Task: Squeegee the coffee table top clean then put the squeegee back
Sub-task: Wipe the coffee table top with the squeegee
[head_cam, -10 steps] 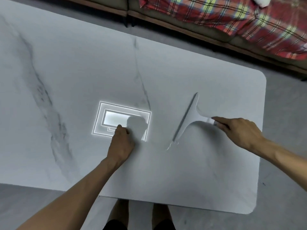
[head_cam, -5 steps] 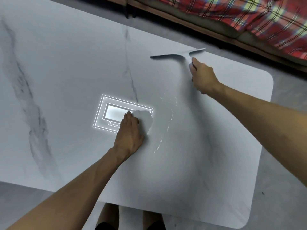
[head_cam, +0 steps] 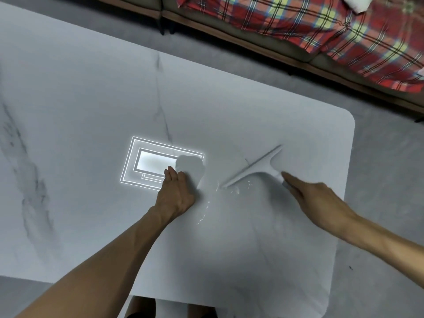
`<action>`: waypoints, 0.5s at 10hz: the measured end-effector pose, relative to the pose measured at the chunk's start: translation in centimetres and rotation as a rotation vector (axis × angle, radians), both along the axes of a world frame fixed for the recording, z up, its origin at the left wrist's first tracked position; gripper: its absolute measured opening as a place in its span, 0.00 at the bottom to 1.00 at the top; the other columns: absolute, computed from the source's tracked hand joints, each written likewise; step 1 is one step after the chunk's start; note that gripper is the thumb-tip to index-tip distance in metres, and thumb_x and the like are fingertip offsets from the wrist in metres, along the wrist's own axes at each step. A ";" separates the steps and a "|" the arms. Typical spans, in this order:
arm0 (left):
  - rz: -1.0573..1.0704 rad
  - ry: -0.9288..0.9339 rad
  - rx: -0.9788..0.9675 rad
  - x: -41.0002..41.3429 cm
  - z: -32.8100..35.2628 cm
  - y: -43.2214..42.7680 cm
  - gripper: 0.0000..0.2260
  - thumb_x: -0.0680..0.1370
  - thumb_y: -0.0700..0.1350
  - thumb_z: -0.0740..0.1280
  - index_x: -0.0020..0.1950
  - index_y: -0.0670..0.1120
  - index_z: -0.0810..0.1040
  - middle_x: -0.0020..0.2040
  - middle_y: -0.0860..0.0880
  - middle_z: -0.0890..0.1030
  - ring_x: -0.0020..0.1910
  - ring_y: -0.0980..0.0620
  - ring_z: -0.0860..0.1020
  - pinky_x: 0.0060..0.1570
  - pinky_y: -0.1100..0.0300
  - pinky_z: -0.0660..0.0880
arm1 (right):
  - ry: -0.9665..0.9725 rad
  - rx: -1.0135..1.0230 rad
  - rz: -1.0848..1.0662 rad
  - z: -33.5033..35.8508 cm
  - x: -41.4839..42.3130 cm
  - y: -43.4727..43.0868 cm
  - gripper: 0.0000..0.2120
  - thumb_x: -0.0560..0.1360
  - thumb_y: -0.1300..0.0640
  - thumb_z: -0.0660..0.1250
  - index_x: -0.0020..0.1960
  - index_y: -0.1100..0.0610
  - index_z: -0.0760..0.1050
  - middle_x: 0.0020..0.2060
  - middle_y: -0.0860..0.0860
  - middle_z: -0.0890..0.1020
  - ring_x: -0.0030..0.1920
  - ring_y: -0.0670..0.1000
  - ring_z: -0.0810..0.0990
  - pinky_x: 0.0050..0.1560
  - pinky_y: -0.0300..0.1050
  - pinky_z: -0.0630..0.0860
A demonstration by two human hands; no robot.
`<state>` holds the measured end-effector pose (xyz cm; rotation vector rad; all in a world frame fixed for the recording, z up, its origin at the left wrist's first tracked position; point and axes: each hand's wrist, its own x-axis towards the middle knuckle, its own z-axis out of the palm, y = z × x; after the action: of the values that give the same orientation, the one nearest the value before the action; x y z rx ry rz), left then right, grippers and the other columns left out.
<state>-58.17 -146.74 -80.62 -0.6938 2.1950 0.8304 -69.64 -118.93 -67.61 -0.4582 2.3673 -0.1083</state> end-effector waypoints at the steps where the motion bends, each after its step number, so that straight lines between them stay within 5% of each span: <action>1: -0.014 -0.023 0.000 -0.1 -0.2 -0.1 0.28 0.74 0.40 0.65 0.73 0.36 0.63 0.76 0.36 0.53 0.74 0.33 0.58 0.72 0.41 0.63 | 0.091 -0.083 -0.067 -0.9 -2.9 -0.3 0.21 0.82 0.45 0.53 0.74 0.46 0.64 0.60 0.57 0.80 0.58 0.62 0.79 0.60 0.47 0.74; 2: -0.042 -0.030 -0.021 -0.4 -0.5 0.2 0.29 0.74 0.41 0.65 0.74 0.37 0.62 0.77 0.35 0.52 0.75 0.33 0.55 0.73 0.41 0.61 | 0.221 -0.130 -0.168 -3.6 -11.5 -5.3 0.19 0.83 0.48 0.51 0.69 0.53 0.69 0.52 0.61 0.82 0.51 0.65 0.79 0.54 0.53 0.75; 4: -0.066 -0.024 -0.049 -0.1 -1.4 0.4 0.30 0.73 0.42 0.66 0.74 0.37 0.62 0.77 0.36 0.51 0.76 0.33 0.54 0.72 0.40 0.61 | 0.166 -0.128 -0.386 -7.3 -14.6 -9.3 0.10 0.81 0.54 0.49 0.55 0.52 0.68 0.45 0.61 0.77 0.41 0.61 0.75 0.31 0.47 0.72; 5: -0.067 -0.027 -0.055 0.0 -1.4 0.4 0.31 0.73 0.42 0.66 0.74 0.37 0.61 0.77 0.36 0.51 0.76 0.34 0.53 0.73 0.41 0.60 | 0.186 -0.065 -0.286 -7.0 -11.9 -8.8 0.16 0.83 0.55 0.48 0.67 0.56 0.66 0.52 0.64 0.79 0.50 0.66 0.78 0.44 0.55 0.75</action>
<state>-58.13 -146.34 -82.02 -0.6503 2.2118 0.7251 -81.58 -127.71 -74.65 -0.1620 2.6072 -0.2851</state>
